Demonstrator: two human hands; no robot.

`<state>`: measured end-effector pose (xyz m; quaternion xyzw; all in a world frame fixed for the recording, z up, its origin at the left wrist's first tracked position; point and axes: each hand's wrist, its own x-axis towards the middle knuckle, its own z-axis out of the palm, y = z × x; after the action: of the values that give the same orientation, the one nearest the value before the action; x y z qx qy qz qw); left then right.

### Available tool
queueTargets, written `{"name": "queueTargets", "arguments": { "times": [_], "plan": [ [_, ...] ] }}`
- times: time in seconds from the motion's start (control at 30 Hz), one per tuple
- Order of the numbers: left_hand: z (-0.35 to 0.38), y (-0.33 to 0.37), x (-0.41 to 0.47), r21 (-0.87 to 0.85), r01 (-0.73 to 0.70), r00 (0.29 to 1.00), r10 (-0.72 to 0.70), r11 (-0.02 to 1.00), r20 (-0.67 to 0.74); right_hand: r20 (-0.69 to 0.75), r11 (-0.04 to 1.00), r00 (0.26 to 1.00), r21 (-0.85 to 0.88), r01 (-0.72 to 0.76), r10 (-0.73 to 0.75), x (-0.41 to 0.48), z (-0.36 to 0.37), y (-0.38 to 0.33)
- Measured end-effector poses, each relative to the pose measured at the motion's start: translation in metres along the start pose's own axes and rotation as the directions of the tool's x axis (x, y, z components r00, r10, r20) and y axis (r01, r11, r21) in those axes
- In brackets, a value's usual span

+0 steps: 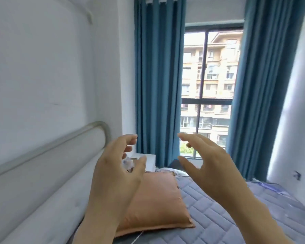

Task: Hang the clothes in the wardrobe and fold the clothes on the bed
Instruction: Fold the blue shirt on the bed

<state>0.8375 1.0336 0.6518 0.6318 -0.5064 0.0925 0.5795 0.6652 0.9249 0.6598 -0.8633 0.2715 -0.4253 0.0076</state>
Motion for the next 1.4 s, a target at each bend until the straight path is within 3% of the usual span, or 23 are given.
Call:
{"name": "queueTargets", "arguments": {
  "times": [0.2,0.47,0.63,0.8,1.3,1.4],
  "plan": [
    [0.084,0.024,-0.029,-0.183,-0.020,0.962,0.069,0.983,0.266,-0.022,0.955,0.971,-0.181,-0.237,0.237,-0.074,-0.057,0.046],
    [0.212,0.115,-0.097,-0.309,-0.066,0.817,0.229,0.949,0.529,-0.117,0.807,0.873,-0.338,-0.484,0.474,-0.186,-0.164,0.126],
    [0.294,0.186,-0.157,-0.355,-0.023,0.763,0.246,0.935,0.598,-0.124,0.722,0.814,-0.400,-0.564,0.567,-0.256,-0.239,0.192],
    [0.359,0.240,-0.200,-0.361,-0.012,0.666,0.277,0.932,0.692,-0.100,0.648,0.753,-0.444,-0.619,0.651,-0.305,-0.293,0.246],
    [0.510,0.300,-0.276,-0.377,0.021,0.434,0.331,0.926,0.838,-0.071,0.482,0.569,-0.454,-0.750,0.819,-0.416,-0.347,0.362],
    [0.552,0.316,-0.298,-0.355,0.023,0.413,0.314,0.935,0.855,-0.058,0.473,0.548,-0.436,-0.766,0.834,-0.446,-0.363,0.402]
  ]
}}
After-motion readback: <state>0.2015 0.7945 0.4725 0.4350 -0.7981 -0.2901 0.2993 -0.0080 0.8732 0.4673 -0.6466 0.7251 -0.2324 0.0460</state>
